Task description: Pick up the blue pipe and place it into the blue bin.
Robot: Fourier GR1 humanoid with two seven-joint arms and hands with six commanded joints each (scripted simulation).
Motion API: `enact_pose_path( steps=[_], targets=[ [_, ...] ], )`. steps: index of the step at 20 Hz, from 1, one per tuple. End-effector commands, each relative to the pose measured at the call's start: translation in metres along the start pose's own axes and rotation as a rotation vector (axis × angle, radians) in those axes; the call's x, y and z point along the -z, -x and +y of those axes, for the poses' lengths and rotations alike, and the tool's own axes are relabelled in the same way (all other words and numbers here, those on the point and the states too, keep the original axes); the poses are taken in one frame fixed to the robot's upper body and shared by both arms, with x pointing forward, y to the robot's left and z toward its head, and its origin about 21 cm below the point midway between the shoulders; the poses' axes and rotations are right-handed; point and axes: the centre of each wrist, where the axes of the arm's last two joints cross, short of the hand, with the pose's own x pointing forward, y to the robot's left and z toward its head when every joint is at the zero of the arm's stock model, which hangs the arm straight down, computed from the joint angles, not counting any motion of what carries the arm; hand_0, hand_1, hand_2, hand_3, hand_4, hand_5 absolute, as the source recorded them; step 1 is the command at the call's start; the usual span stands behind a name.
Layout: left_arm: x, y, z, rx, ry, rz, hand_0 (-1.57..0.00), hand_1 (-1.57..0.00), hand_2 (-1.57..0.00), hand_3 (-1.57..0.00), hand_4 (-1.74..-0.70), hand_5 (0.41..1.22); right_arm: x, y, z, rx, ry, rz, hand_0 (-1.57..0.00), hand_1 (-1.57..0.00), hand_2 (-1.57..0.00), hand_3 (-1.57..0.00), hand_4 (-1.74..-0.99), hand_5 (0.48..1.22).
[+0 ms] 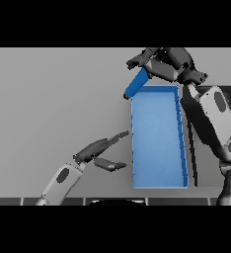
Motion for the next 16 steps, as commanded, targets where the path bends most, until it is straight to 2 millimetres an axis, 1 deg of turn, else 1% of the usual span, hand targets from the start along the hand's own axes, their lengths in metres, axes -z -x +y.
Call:
enact_pose_path(
  steps=[1, 2, 4, 5, 6, 8, 9, 10, 12, 13, 14, 15, 16],
  targets=[
    [0.001, -0.002, 0.003, 0.001, -0.005, -0.005, 0.0, 0.0, 0.0, 0.0, -0.91, 0.487, -0.003, 0.005, -0.014, -0.012, 0.045, 0.025, -1.57, -1.57, -1.57, -1.57, -1.737, 1.135],
    [0.0, -0.001, 0.002, -0.006, -0.003, 0.008, 0.0, 0.0, 0.0, 0.0, -0.91, 0.487, -0.011, 0.015, -0.026, 0.008, 0.103, 0.067, -1.57, -1.57, -1.57, -1.57, -1.738, 1.129],
    [0.001, -0.002, 0.005, 0.002, -0.005, 0.019, 0.0, 0.0, 0.0, 0.0, -0.9, 0.489, -0.021, 0.037, -0.041, 0.03, 0.179, 0.151, -1.57, -1.57, -1.57, -1.57, -1.739, 1.12],
    [0.005, -0.003, 0.006, 0.003, -0.005, 0.028, 0.0, 0.0, 0.0, 0.0, -0.9, 0.489, -0.025, 0.047, -0.044, 0.033, 0.216, 0.187, -1.57, -1.57, -1.57, -1.57, -1.74, 1.117],
    [0.004, 0.0, 0.003, -0.003, -0.007, 0.024, 0.0, 0.0, 0.0, 0.0, -0.89, 0.487, -0.035, 0.061, -0.049, 0.045, 0.24, 0.234, -1.57, -1.57, -1.57, -1.57, -1.74, 1.121],
    [0.001, -0.002, 0.005, -0.016, -0.009, 0.011, 0.0, 0.0, 0.0, 0.0, -0.89, 0.478, -0.05, 0.086, -0.05, 0.055, 0.299, 0.327, -1.57, -1.57, -1.57, -1.57, -1.74, 1.121],
    [0.003, -0.005, 0.003, -0.009, -0.009, 0.01, 0.0, 0.0, 0.0, 0.0, -0.89, 0.474, -0.057, 0.099, -0.051, 0.068, 0.323, 0.371, -1.57, -1.57, -1.57, -1.57, -1.74, 1.12],
    [0.005, -0.002, 0.003, -0.007, -0.014, 0.027, 0.0, 0.0, 0.0, 0.0, -0.89, 0.473, -0.062, 0.108, -0.048, 0.094, 0.346, 0.411, -1.57, -1.57, -1.57, -1.57, -1.741, 1.12],
    [0.002, -0.002, 0.007, -0.014, -0.01, 0.015, 0.0, 0.0, 0.0, 0.0, -0.89, 0.466, -0.078, 0.125, -0.05, 0.128, 0.397, 0.519, -1.57, -1.57, -1.57, -1.57, -1.741, 1.12],
    [0.003, -0.002, 0.005, -0.009, -0.006, 0.014, 0.0, 0.0, 0.0, 0.0, -0.88, 0.464, -0.082, 0.132, -0.05, 0.132, 0.41, 0.572, -1.57, -1.57, -1.57, -1.57, -1.741, 1.12],
    [0.002, -0.002, 0.004, -0.005, -0.01, 0.012, 0.0, 0.0, 0.0, 0.0, -0.88, 0.463, -0.09, 0.142, -0.047, 0.149, 0.417, 0.634, -1.57, -1.57, -1.57, -1.57, -1.741, 1.122],
    [0.005, -0.002, 0.003, -0.01, -0.011, 0.016, 0.0, 0.0, 0.0, 0.0, -0.88, 0.463, -0.097, 0.151, -0.045, 0.16, 0.418, 0.674, -1.57, -1.57, -1.57, -1.57, -1.694, 1.124],
    [0.003, -0.002, 0.003, -0.016, -0.017, 0.011, 0.0, 0.0, 0.0, 0.0, -0.88, 0.464, -0.107, 0.16, -0.048, 0.158, 0.428, 0.717, -1.57, -1.57, -1.57, -1.57, -1.655, 1.124]
  ],
)
